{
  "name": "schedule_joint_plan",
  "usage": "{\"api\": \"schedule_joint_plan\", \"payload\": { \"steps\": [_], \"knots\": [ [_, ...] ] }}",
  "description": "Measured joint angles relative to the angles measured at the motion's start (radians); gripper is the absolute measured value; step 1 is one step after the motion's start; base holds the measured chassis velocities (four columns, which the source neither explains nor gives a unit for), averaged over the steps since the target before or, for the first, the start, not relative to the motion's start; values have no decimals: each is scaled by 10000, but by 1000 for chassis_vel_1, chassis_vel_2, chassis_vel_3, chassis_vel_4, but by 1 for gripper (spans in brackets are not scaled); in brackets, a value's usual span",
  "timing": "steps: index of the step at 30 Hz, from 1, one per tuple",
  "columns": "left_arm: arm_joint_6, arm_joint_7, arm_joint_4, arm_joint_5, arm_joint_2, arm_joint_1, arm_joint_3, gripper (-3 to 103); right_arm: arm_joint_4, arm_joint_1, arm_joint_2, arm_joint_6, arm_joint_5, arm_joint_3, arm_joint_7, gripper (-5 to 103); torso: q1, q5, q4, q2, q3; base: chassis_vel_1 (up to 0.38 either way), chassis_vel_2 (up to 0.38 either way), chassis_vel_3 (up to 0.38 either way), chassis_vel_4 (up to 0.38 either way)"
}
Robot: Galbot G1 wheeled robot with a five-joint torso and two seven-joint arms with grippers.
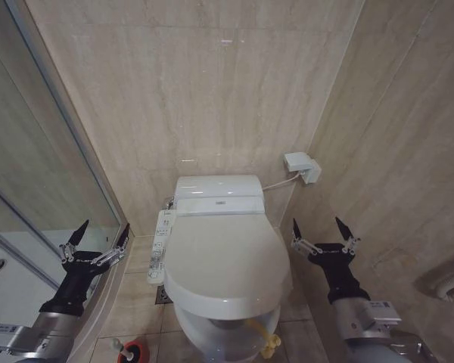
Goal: Open the toilet lid, clean the toilet bowl with a toilet brush, close the toilet lid, and flush.
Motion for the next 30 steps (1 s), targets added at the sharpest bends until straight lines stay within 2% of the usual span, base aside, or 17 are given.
{"api": "schedule_joint_plan", "payload": {
  "steps": [30],
  "knots": [
    [0, 0, 0, 0, 1, 0, 0, 100, 58, -2, 8, -132, -12, -59, -14, 100, 1, 1, 0, 0, 0, 0, 0, 0, 0]
  ]
}}
